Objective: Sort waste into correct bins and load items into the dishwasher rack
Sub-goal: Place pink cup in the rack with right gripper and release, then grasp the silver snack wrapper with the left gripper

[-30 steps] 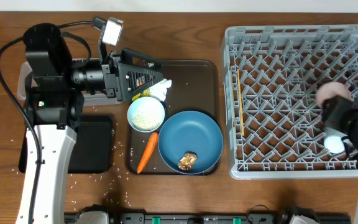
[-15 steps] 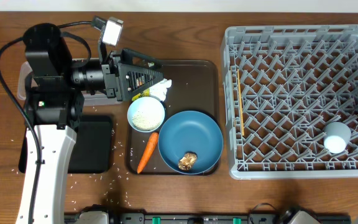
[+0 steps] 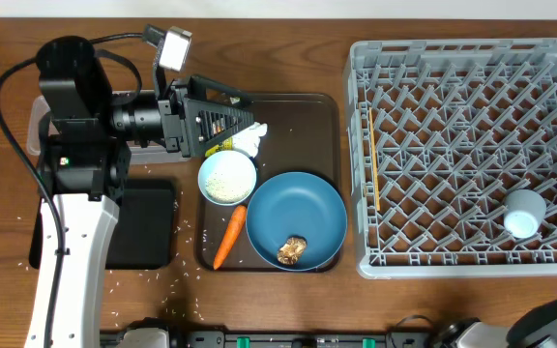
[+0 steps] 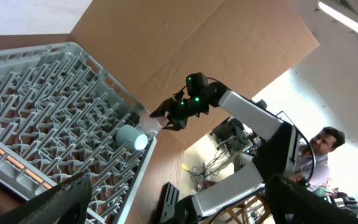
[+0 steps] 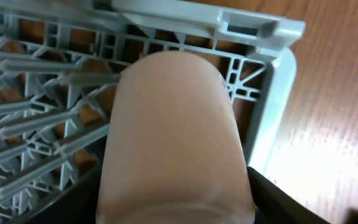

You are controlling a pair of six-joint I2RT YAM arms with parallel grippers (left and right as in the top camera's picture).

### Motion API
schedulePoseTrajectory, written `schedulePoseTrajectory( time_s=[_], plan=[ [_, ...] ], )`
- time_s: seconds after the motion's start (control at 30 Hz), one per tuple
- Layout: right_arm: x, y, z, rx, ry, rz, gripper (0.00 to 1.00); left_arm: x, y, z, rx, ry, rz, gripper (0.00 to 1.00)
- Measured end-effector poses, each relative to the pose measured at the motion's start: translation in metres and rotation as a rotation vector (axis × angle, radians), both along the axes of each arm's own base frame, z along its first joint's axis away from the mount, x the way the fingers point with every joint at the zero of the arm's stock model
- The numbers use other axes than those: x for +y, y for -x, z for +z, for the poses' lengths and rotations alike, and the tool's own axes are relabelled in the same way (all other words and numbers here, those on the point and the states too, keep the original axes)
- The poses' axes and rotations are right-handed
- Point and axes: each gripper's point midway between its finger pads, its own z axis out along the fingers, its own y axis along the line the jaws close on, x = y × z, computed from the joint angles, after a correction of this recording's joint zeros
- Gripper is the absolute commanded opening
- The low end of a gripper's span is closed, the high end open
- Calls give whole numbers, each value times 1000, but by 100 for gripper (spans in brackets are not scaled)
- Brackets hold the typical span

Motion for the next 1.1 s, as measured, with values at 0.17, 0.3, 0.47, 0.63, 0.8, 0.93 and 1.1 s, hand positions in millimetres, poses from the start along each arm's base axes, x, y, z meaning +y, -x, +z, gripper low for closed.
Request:
schedulePoseTrajectory(
  time_s=[0.17,0.3,0.47,0.63,0.8,0.93,1.1],
  plan=[
    [3,-15,-1,-84,-47,35,78,0,0,0,0,0,0,90],
    [14,-19,0,-115,-103,63,86,0,0,0,0,0,0,90],
    [23,-28,13,-178,-137,92,85,0,0,0,1,0,0,91],
    [44,-43,59,-345,-119,198,84,0,0,0,0,0,0,91],
    [91,-53,139,-563,-7,409,87,1,-5,-3,17,-7,33,91],
    [147,-52,181,-644,81,612,88,5,-18,-35,186,-60,153,90],
    [198,-46,191,-644,101,788,84,21,-35,-119,405,-339,439,89]
  ],
)
